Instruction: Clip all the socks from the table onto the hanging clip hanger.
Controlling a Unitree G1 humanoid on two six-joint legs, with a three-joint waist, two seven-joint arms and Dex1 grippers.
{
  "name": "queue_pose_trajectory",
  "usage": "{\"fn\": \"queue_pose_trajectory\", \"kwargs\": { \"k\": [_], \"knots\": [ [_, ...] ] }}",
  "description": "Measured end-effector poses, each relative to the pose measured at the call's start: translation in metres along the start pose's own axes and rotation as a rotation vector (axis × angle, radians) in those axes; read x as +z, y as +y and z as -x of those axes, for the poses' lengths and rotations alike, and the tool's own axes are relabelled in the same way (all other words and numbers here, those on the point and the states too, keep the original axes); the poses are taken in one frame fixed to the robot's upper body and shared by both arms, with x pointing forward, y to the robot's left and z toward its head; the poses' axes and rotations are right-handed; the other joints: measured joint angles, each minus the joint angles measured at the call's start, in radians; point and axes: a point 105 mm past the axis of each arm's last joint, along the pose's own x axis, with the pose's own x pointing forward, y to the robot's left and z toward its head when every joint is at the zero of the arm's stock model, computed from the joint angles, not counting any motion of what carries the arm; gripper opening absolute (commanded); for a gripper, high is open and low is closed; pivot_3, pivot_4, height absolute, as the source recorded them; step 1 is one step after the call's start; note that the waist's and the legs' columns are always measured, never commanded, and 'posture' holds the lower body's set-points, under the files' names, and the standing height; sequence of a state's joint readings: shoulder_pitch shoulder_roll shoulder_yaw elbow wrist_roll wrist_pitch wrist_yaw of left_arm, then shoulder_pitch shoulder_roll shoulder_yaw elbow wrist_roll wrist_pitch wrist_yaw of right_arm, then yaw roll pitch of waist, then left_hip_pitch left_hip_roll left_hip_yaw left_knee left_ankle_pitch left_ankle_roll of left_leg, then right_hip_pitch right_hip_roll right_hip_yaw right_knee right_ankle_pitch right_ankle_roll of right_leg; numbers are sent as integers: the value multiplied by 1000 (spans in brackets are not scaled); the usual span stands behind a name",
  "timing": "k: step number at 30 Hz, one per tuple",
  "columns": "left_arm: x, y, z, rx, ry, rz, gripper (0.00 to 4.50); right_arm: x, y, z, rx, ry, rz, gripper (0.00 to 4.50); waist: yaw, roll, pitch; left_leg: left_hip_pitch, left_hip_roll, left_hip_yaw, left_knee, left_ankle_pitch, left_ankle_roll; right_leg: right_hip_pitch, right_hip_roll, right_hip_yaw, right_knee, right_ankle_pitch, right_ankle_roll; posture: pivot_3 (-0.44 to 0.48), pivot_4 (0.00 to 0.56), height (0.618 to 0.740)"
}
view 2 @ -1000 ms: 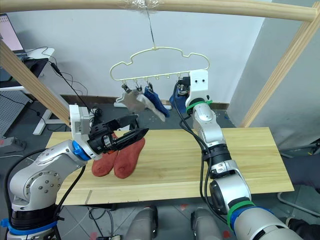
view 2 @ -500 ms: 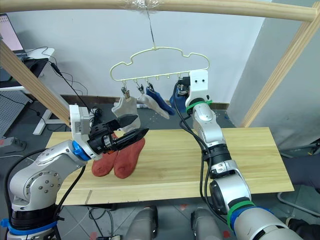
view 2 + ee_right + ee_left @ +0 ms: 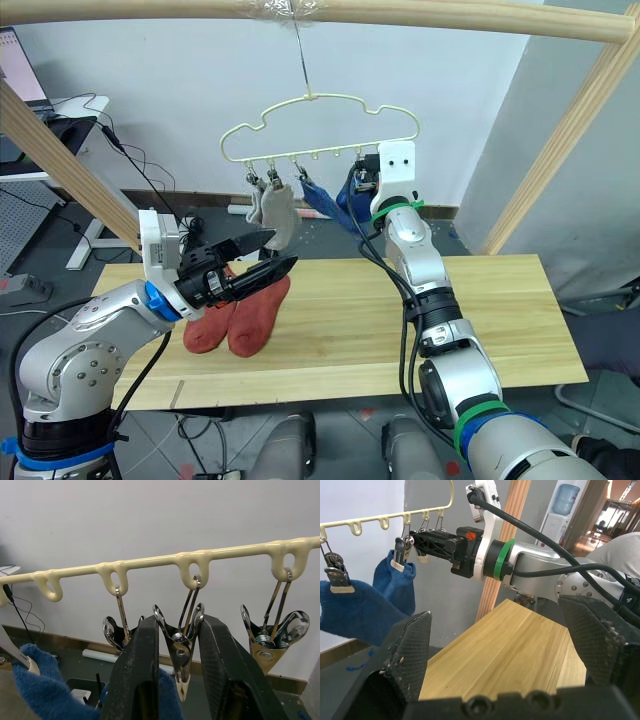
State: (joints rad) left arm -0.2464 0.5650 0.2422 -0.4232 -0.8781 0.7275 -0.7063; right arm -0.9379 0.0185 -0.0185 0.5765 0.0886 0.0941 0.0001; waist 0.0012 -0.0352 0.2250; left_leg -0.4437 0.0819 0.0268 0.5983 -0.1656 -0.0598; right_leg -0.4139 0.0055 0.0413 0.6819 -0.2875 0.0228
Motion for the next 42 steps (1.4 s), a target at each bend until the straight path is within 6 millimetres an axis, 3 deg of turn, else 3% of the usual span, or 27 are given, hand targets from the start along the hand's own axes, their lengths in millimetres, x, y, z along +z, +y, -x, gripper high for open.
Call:
{"fn": "queue_pose_trajectory", "kwargs": {
  "k": [13, 18, 33, 36, 39, 42],
  "knots": [
    [0, 1, 0, 7, 1, -1, 4500, 4, 1, -2, 4, -7, 1, 1150, 0, 0, 0, 0, 0, 0, 0, 0, 0, 0, 0, 0, 0, 0, 0, 125, 214, 740],
    [0, 1, 0, 6, -1, -3, 4500, 4, 2, -2, 3, -12, 1, 2579, 0, 0, 0, 0, 0, 0, 0, 0, 0, 0, 0, 0, 0, 0, 0, 125, 214, 740],
    [0, 0, -2, 0, -4, -8, 4500, 5, 2, -2, 4, -14, -2, 2579, 0, 0, 0, 0, 0, 0, 0, 0, 0, 0, 0, 0, 0, 0, 0, 126, 198, 740],
    [0, 0, -2, 0, -4, -8, 4500, 5, 3, -2, 8, -13, -9, 2005, 0, 0, 0, 0, 0, 0, 0, 0, 0, 0, 0, 0, 0, 0, 0, 127, 196, 740],
    [0, 0, -2, 0, -4, -9, 4500, 5, 4, -2, 10, -13, -17, 981, 0, 0, 0, 0, 0, 0, 0, 0, 0, 0, 0, 0, 0, 0, 0, 125, 197, 740],
    [0, 0, -2, 0, -4, -9, 4500, 5, 4, -2, 10, -12, -19, 981, 0, 0, 0, 0, 0, 0, 0, 0, 0, 0, 0, 0, 1, 0, 0, 126, 200, 740]
  ]
}}
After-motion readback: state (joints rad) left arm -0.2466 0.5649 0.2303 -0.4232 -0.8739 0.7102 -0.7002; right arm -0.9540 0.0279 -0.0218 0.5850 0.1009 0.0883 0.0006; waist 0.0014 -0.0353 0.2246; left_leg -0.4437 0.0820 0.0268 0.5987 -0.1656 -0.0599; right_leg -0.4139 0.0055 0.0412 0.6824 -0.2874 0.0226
